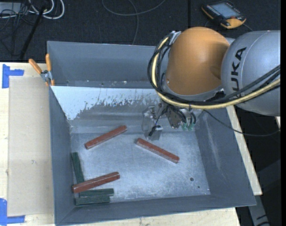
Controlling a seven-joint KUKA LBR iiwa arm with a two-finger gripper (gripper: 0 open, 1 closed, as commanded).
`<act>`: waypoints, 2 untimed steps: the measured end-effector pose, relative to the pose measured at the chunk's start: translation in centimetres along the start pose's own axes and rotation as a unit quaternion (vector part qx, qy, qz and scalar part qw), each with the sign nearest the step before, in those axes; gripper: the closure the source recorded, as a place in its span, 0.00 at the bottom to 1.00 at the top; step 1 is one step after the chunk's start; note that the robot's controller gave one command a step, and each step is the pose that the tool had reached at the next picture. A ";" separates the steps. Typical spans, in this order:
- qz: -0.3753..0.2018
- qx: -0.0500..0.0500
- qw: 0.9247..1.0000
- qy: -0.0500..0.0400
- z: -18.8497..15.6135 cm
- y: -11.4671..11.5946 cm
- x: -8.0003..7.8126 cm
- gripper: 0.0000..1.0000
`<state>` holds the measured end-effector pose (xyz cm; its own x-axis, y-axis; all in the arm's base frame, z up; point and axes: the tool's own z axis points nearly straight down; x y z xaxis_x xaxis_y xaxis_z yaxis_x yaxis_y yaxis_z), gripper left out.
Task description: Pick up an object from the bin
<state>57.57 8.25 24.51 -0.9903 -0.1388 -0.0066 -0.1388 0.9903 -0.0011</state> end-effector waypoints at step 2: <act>-0.014 0.000 1.000 -0.001 5.5 5.2 -1.7 1.00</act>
Offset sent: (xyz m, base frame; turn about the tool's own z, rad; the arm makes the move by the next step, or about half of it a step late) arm 0.0120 0.0832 -0.0868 -0.0476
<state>58.55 13.59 19.01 -0.9860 -0.1666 -0.0080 -0.1666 0.9860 -0.0006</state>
